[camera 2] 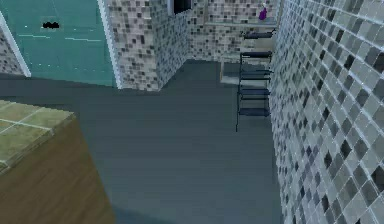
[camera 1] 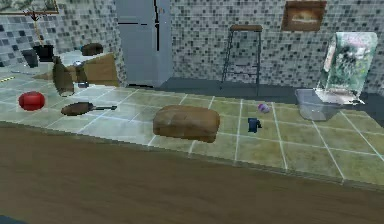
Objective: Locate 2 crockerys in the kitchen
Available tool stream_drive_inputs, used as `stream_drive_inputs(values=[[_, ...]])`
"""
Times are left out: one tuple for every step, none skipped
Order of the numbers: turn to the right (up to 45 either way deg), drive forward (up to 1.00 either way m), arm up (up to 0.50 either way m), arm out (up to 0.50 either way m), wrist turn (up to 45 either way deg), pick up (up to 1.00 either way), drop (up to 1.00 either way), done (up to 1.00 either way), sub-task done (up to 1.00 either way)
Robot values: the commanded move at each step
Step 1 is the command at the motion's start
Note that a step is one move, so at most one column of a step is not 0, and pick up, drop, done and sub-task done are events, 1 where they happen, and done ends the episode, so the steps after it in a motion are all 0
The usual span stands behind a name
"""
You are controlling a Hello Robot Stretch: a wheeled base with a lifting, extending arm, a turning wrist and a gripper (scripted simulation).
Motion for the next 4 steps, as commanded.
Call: stream_drive_inputs(values=[[15.0, 0.0, 0.0, 0.0, 0.0, 0.0, 0.0, 0.0, 0.0], [0.0, 0.15, 0.0, 0.0, 0.0, 0.0, 0.0, 0.0, 0.0], [18.0, 0.0, 0.0, 0.0, 0.0, 0.0, 0.0, 0.0, 0.0], [0.0, 0.0, 0.0, 0.0, 0.0, 0.0, 0.0, 0.0, 1.0]])
